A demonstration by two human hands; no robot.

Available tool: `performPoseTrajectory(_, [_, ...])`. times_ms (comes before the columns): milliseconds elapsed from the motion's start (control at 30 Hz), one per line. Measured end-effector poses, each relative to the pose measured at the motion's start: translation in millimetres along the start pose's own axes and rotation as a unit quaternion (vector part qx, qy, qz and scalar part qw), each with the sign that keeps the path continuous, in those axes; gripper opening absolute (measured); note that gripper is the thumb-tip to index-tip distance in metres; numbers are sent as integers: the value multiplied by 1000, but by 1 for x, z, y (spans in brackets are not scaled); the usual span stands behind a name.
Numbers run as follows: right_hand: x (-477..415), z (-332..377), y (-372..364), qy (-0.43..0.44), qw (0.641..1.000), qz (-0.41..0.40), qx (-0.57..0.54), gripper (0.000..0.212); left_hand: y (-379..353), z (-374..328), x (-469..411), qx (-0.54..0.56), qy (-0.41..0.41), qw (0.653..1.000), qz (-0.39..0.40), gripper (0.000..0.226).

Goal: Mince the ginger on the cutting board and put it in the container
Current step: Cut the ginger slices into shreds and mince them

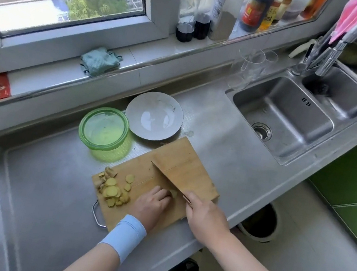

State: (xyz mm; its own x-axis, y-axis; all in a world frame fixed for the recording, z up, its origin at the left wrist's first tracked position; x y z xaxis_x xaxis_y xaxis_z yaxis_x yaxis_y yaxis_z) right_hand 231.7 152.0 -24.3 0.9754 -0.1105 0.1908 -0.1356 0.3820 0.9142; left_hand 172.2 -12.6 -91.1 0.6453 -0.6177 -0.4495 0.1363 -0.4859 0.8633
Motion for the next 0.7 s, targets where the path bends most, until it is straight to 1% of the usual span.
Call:
performPoseTrajectory(100, [7, 0, 2, 40, 998, -37, 42, 40, 4, -3, -1, -9, 4, 1000, -5, 32])
performPoseTrajectory(167, [14, 2, 0, 60, 995, -60, 46, 40, 4, -4, -1, -4, 12, 1000, -1, 34])
performPoseTrajectory(233, [20, 1, -4, 78, 993, -66, 54, 41, 2, -3, -1, 1, 22, 1000, 13, 35])
performPoseTrajectory(333, [25, 0, -9, 99, 986, -77, 107, 52, -2, -2, 1, 2, 35, 999, 41, 35])
performPoseTrajectory(433, [28, -1, -11, 96, 986, -90, 104, 53, -4, -3, 0, 0, 43, 998, 46, 33])
performPoseTrajectory(567, [32, -8, -13, 87, 986, -110, 85, 53, 0, -5, -2, 0, 41, 999, 29, 32])
performPoseTrajectory(633, [31, -13, -14, 64, 990, -107, 70, 52, 2, -6, -5, 5, 38, 999, 20, 34])
performPoseTrajectory(700, [29, -15, -13, 34, 993, -101, 51, 44, 4, -7, -7, 3, 36, 999, 28, 35])
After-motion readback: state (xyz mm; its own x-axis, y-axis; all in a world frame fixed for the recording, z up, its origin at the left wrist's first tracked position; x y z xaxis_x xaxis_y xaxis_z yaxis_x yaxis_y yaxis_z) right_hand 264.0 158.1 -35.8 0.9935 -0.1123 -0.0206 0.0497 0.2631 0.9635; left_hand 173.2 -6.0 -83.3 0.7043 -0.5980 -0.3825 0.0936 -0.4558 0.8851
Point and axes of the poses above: each hand's wrist, its own x-axis away from the middle knuckle, its own y-axis out of the back of the hand, z = x × y, the point moved 2 cm from there along -x, towards the middle knuckle, and after that the axes turned 8 degrees about -z, right-handed, at the moved point
